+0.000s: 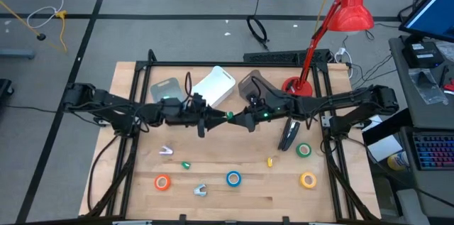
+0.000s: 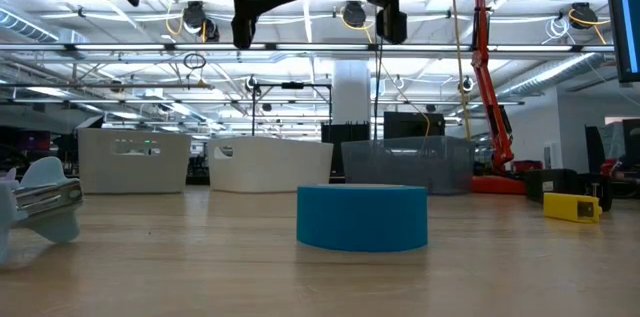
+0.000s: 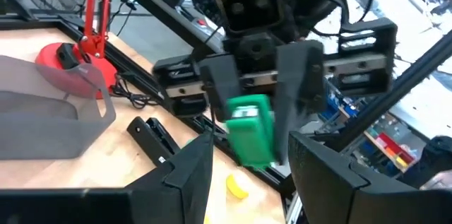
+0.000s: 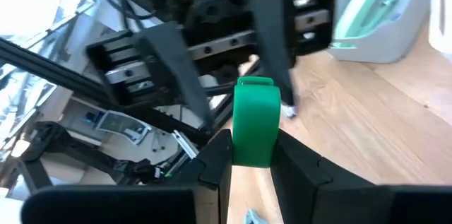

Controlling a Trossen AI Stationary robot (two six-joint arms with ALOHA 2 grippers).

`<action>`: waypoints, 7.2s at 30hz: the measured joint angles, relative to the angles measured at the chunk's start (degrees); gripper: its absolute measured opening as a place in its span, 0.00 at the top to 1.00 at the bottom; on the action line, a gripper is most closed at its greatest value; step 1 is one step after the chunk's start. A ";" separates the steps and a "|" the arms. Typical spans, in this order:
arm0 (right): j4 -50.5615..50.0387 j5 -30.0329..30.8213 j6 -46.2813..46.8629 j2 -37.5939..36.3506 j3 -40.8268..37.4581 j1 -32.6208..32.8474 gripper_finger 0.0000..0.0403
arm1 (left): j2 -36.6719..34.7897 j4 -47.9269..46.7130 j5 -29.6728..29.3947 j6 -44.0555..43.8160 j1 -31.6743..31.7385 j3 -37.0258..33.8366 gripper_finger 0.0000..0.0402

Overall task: Pick and place Stapler, Stapler remover, tape
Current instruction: Put the top green small stapler into the gray bin

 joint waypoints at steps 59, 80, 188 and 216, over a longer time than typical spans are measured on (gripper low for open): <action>2.52 2.57 -0.22 0.52 0.07 -0.22 0.83 | 2.51 5.60 4.67 -0.01 2.69 3.26 0.54; 3.22 4.61 -0.20 0.61 0.00 -0.36 0.83 | 2.45 2.50 7.22 -0.31 2.99 3.28 0.54; -22.95 16.09 -26.02 -39.46 -24.99 1.27 0.60 | -13.99 -48.62 -5.37 2.13 18.08 3.43 0.85; -22.57 21.29 -31.54 -47.56 -27.87 1.14 0.60 | -9.43 -75.50 -1.64 -1.05 44.51 3.28 0.84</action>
